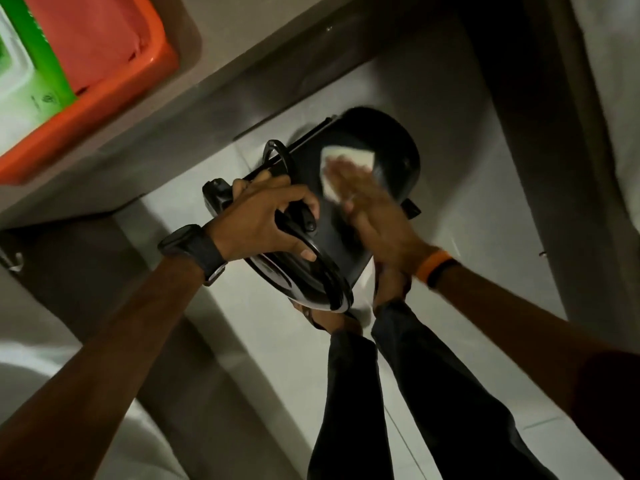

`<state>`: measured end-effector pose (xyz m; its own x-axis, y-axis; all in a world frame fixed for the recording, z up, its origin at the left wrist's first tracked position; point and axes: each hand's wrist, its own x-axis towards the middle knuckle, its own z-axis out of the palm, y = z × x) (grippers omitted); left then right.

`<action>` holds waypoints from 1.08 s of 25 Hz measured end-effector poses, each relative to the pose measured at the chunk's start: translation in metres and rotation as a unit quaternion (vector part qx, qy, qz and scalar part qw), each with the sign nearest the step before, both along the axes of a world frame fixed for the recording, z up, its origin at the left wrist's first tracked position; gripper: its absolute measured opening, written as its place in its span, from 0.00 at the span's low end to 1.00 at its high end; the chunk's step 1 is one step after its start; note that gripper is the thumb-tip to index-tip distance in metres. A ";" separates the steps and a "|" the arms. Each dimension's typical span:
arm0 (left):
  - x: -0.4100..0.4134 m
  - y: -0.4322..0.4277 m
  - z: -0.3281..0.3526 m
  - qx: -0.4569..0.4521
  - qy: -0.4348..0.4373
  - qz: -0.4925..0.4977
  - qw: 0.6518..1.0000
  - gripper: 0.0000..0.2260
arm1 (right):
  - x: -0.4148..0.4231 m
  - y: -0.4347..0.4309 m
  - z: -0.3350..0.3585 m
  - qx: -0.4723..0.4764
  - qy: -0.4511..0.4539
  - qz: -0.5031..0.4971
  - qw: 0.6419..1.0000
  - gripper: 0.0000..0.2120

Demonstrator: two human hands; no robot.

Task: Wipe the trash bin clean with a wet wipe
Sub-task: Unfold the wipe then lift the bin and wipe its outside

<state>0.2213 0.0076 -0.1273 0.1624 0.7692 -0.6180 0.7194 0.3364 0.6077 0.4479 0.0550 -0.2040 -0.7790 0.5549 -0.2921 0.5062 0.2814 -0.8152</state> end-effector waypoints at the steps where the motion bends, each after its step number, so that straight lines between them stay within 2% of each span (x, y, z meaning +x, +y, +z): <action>1: -0.003 -0.005 -0.004 0.007 -0.010 0.008 1.000 0.22 | -0.005 0.022 -0.010 -0.020 -0.055 -0.056 0.997 0.27; 3: -0.008 -0.011 -0.010 0.016 -0.036 0.031 0.999 0.22 | -0.006 0.059 -0.021 -0.092 -0.141 -0.181 0.969 0.25; 4: -0.009 -0.012 -0.011 0.021 -0.045 0.041 0.998 0.21 | -0.005 0.060 -0.022 -0.118 -0.144 -0.202 0.961 0.25; 5: -0.011 -0.011 -0.012 0.024 -0.054 0.054 0.997 0.21 | -0.004 0.048 -0.015 -0.118 -0.120 -0.177 0.970 0.25; 7: -0.017 -0.009 -0.013 0.017 -0.086 0.094 0.992 0.20 | -0.003 -0.002 0.008 -0.043 -0.026 -0.027 0.998 0.29; 9: -0.024 -0.009 -0.015 0.003 -0.132 0.123 0.984 0.20 | 0.011 -0.048 0.019 -0.009 0.057 0.119 0.991 0.30; 10: -0.027 -0.011 -0.016 -0.005 -0.144 0.131 0.981 0.20 | 0.015 -0.048 0.012 0.008 0.071 0.126 0.989 0.28; 11: -0.028 -0.014 -0.018 -0.011 -0.146 0.138 0.979 0.20 | 0.016 -0.033 0.003 0.008 0.058 0.087 0.994 0.28; 12: -0.029 -0.015 -0.020 -0.012 -0.147 0.143 0.979 0.21 | 0.014 -0.012 -0.010 -0.021 0.018 0.004 1.000 0.27; 14: -0.033 -0.016 -0.024 -0.009 -0.153 0.158 0.975 0.20 | 0.010 0.035 -0.028 -0.103 -0.076 -0.184 0.975 0.26; 15: -0.036 -0.015 -0.026 -0.006 -0.158 0.169 0.973 0.20 | 0.009 0.048 -0.033 -0.128 -0.091 -0.231 0.960 0.25; 16: -0.039 -0.013 -0.028 -0.004 -0.164 0.179 0.970 0.21 | 0.007 0.045 -0.031 -0.139 -0.083 -0.237 0.958 0.26; 17: -0.043 -0.012 -0.029 -0.003 -0.168 0.190 0.967 0.22 | 0.003 0.031 -0.022 -0.137 -0.059 -0.210 0.966 0.26; 19: -0.051 -0.012 -0.033 -0.006 -0.174 0.215 0.961 0.22 | -0.002 -0.019 0.005 -0.090 0.024 -0.093 0.991 0.25; 21: -0.056 -0.017 -0.038 -0.010 -0.182 0.232 0.956 0.21 | 0.006 -0.051 0.012 -0.020 0.080 0.029 0.996 0.24; 22: -0.058 -0.020 -0.041 -0.014 -0.186 0.235 0.954 0.21 | 0.006 -0.044 0.006 0.013 0.092 0.051 0.994 0.24; 24: -0.061 -0.027 -0.046 -0.014 -0.191 0.231 0.954 0.20 | -0.005 -0.002 -0.012 -0.005 0.048 -0.043 0.998 0.24; 26: -0.061 -0.030 -0.050 -0.003 -0.194 0.235 0.952 0.21 | -0.017 0.055 -0.029 -0.061 -0.065 -0.207 0.974 0.23; 27: -0.060 -0.029 -0.051 0.009 -0.197 0.240 0.950 0.21 | -0.022 0.077 -0.034 -0.084 -0.106 -0.235 0.963 0.23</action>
